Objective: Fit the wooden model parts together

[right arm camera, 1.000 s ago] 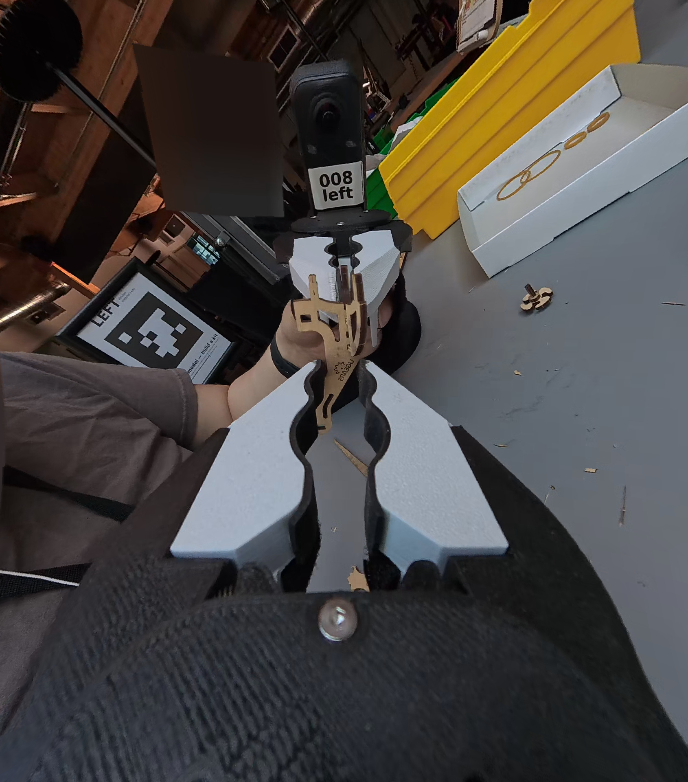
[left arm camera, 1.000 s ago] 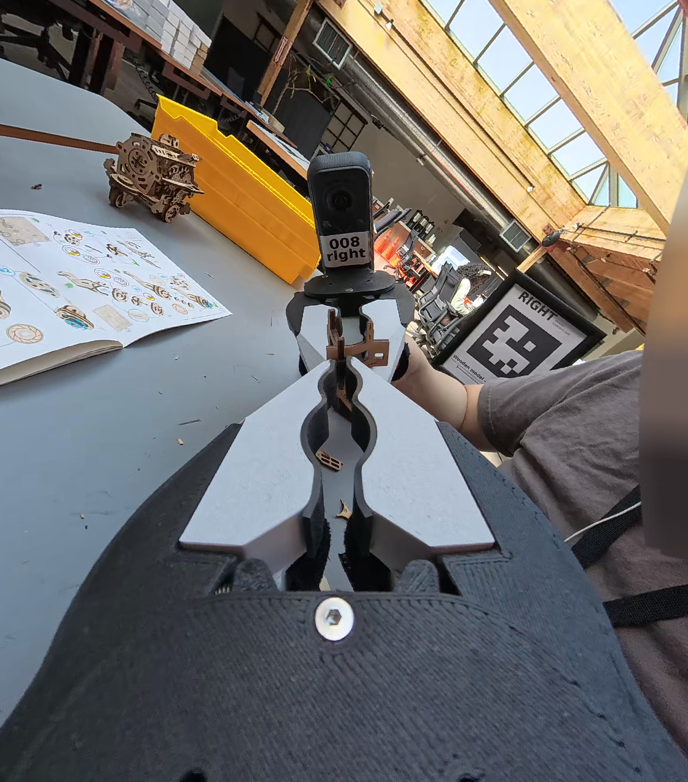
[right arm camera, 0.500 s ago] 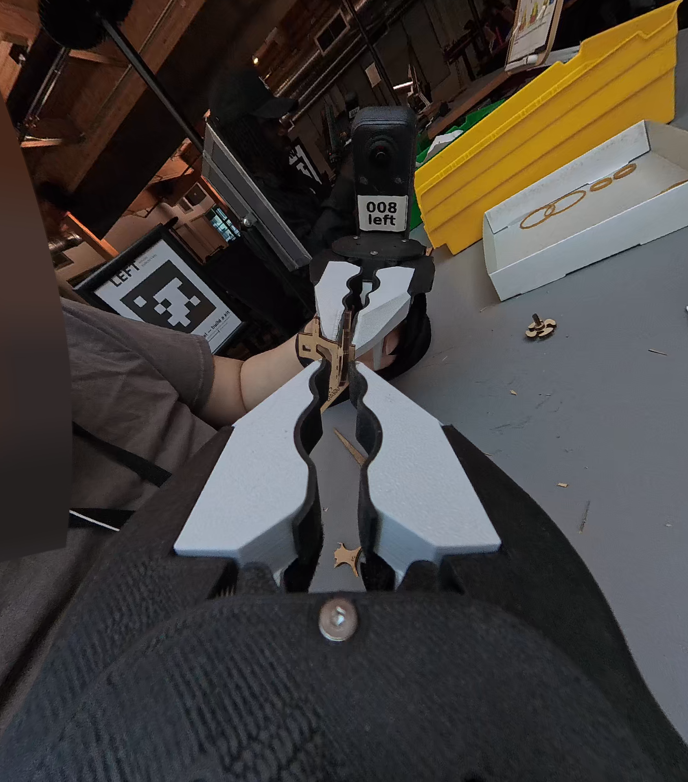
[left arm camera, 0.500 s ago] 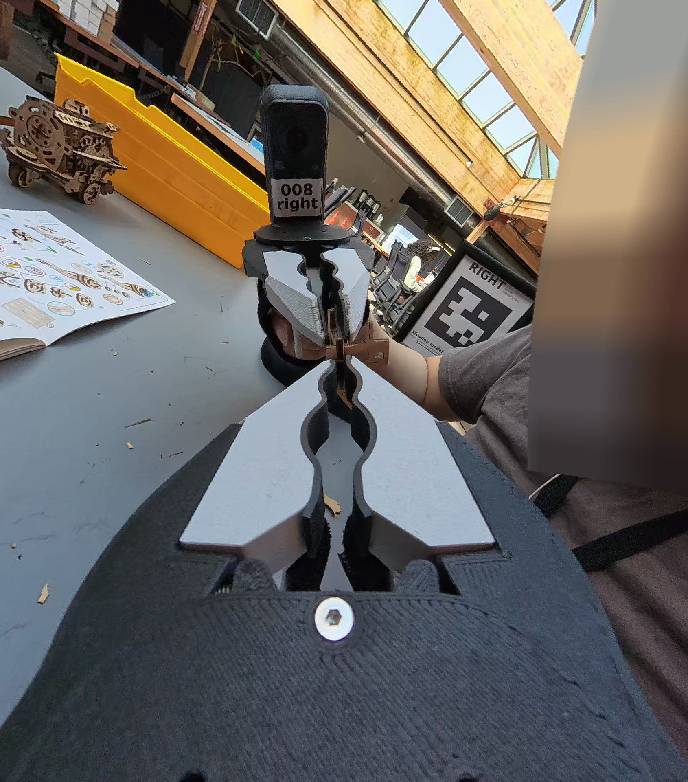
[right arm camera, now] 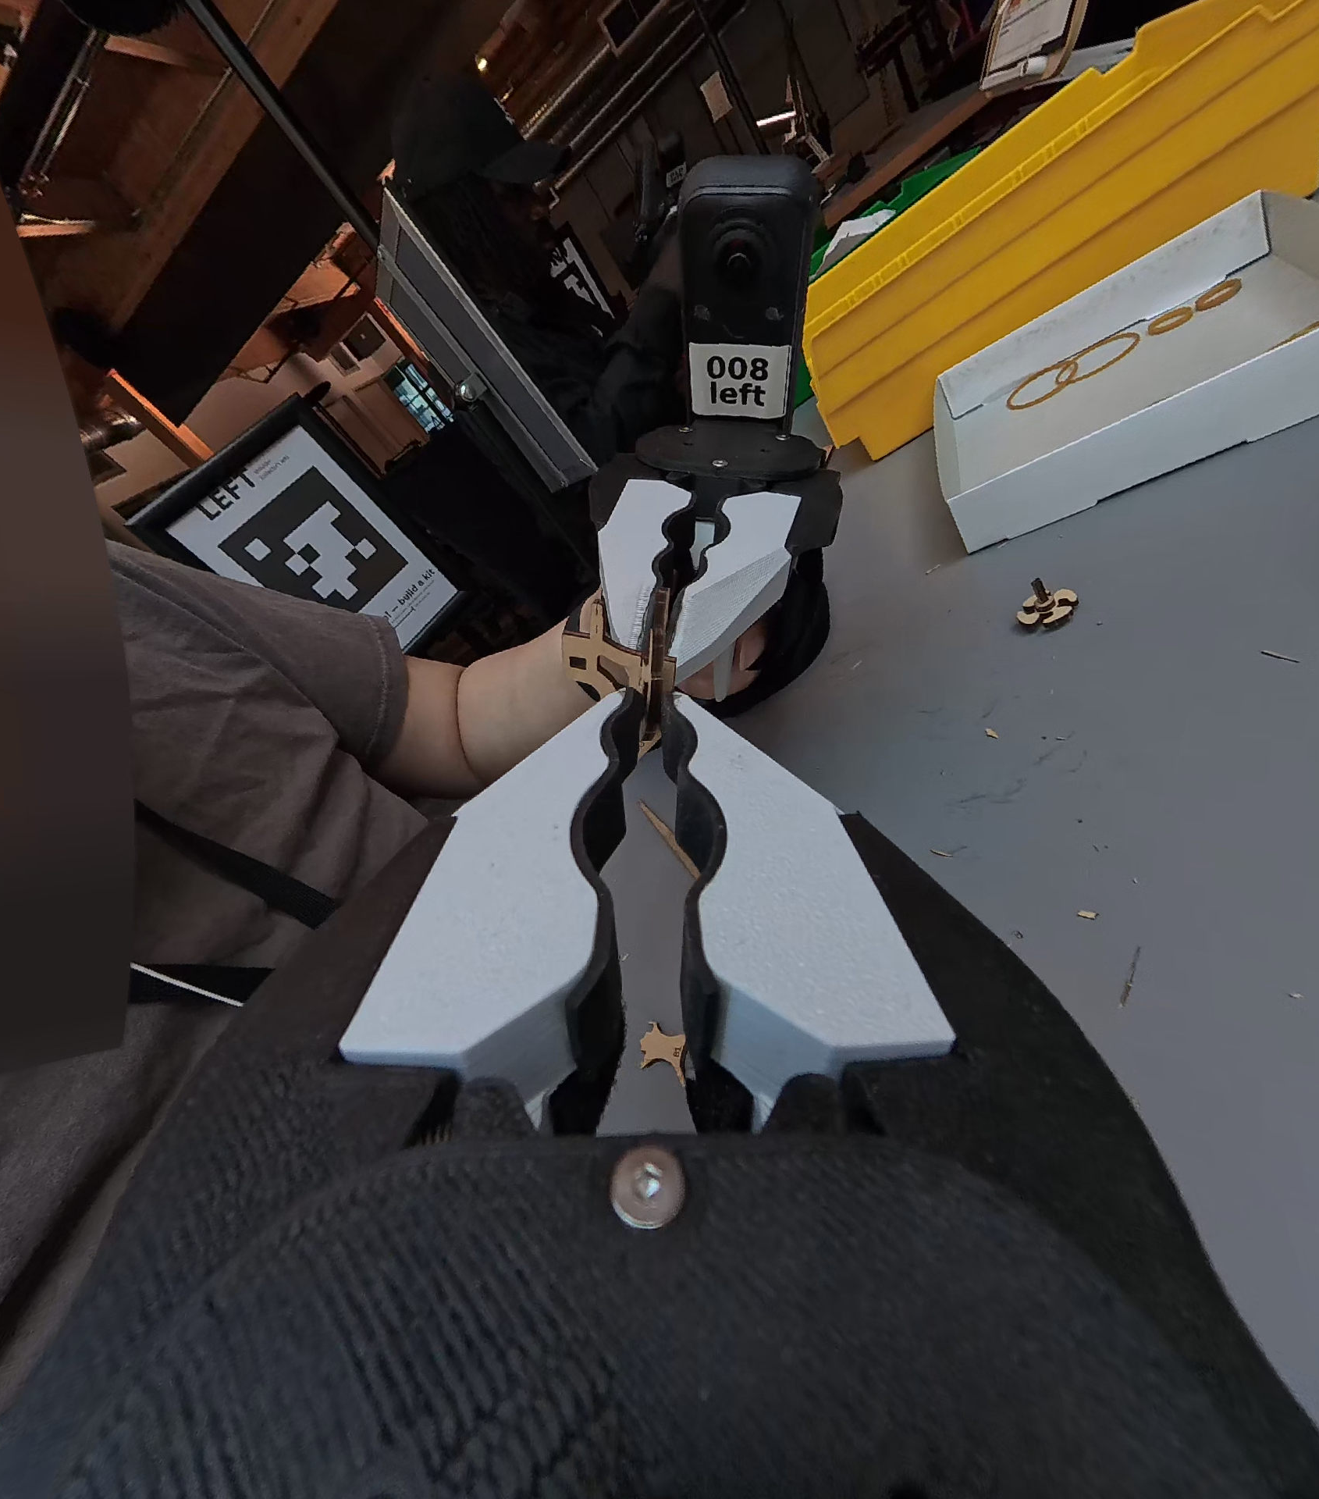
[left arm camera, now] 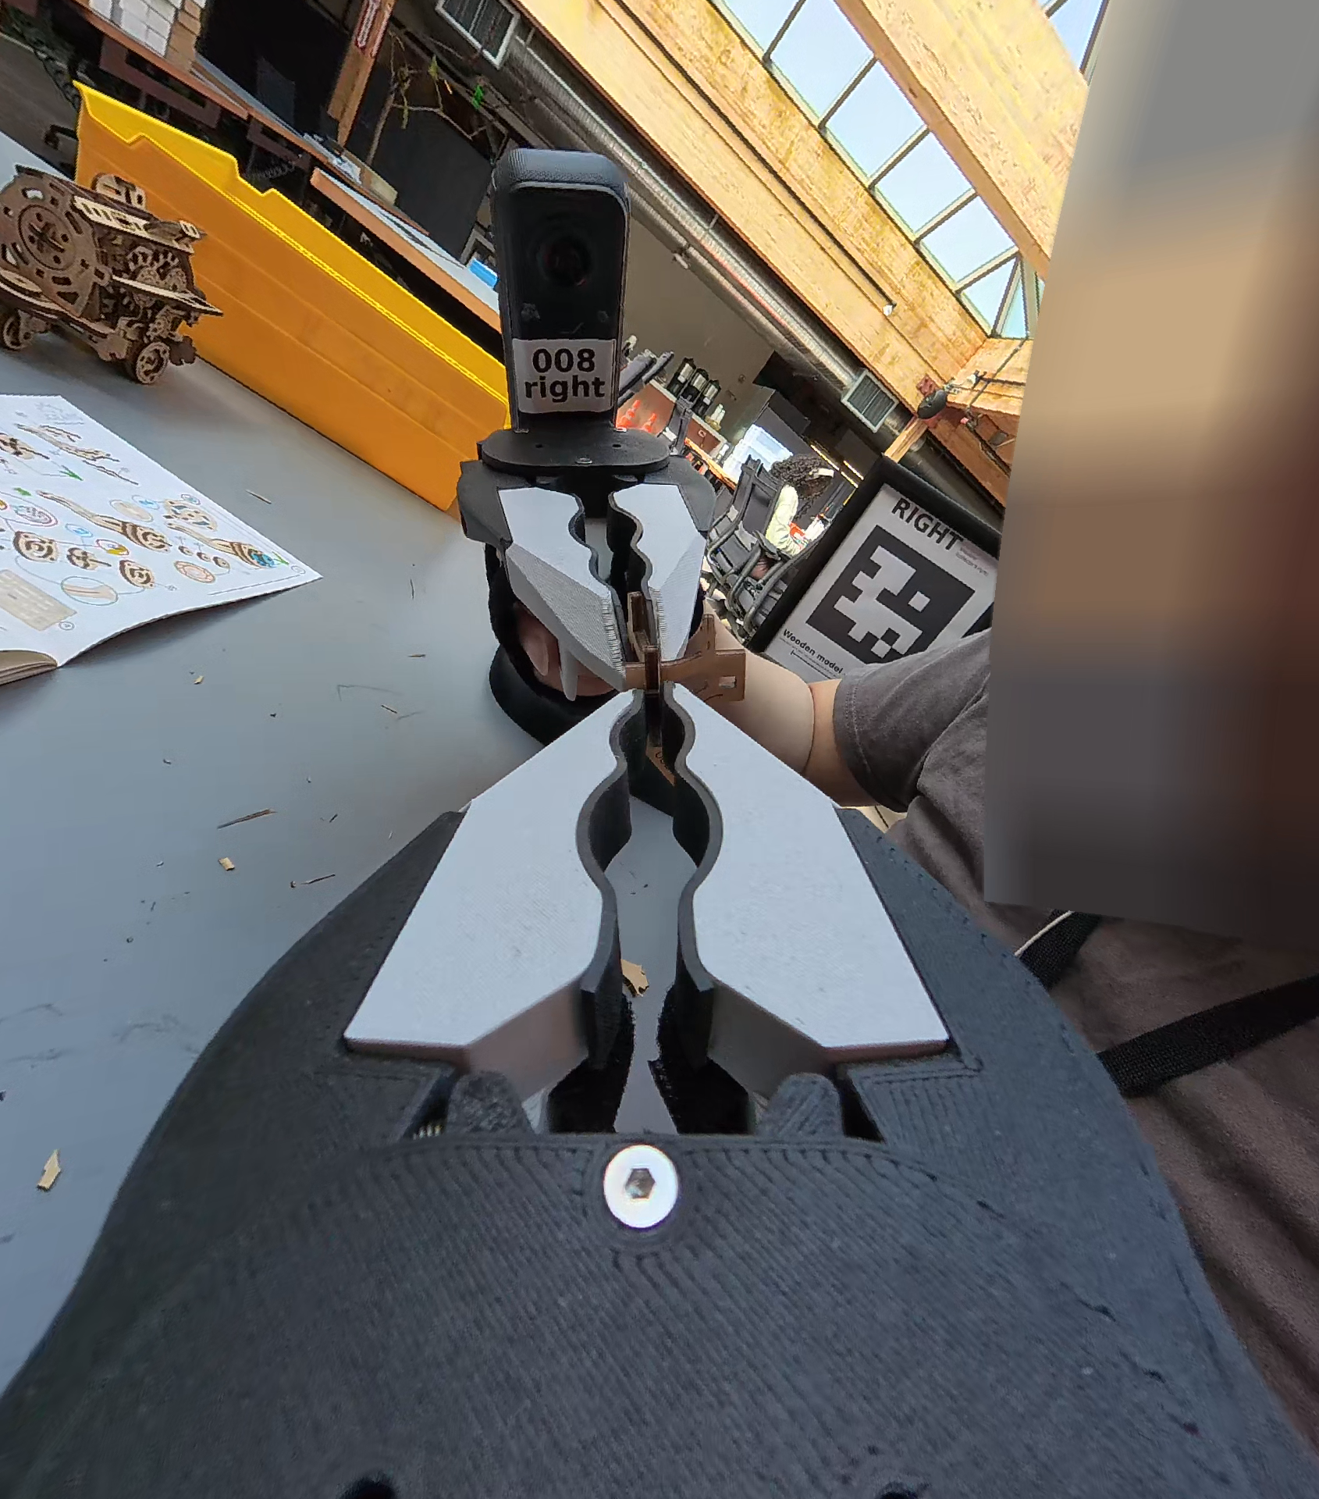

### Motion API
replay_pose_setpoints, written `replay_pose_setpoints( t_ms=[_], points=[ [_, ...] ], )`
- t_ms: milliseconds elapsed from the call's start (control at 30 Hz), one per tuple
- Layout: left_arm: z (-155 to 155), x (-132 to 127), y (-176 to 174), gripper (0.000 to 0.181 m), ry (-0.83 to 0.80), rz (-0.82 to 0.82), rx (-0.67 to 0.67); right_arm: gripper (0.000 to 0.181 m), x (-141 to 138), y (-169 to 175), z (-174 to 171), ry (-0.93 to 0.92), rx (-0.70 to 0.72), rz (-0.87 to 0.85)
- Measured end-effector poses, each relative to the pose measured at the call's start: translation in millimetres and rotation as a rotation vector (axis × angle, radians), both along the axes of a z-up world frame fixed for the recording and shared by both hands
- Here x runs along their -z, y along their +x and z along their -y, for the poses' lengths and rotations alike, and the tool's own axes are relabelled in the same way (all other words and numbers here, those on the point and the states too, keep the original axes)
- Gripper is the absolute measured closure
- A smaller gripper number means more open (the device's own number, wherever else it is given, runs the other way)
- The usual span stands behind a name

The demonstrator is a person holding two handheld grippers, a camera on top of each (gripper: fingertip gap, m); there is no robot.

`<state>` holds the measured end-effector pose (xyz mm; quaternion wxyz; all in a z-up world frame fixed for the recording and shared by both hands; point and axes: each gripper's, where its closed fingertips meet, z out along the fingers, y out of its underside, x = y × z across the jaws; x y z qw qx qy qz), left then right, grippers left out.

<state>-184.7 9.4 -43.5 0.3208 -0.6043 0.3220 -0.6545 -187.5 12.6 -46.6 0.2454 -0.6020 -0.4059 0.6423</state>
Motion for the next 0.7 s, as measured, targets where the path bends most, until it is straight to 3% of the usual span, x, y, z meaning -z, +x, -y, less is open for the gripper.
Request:
replay_pose_setpoints(
  t_ms=[700],
  points=[
    [-7.8, 5.8, 0.3, 0.181, 0.05, -0.024, -0.113, 0.181, 3.1, -2.4, -6.9, 0.05, 0.11, 0.047]
  ],
)
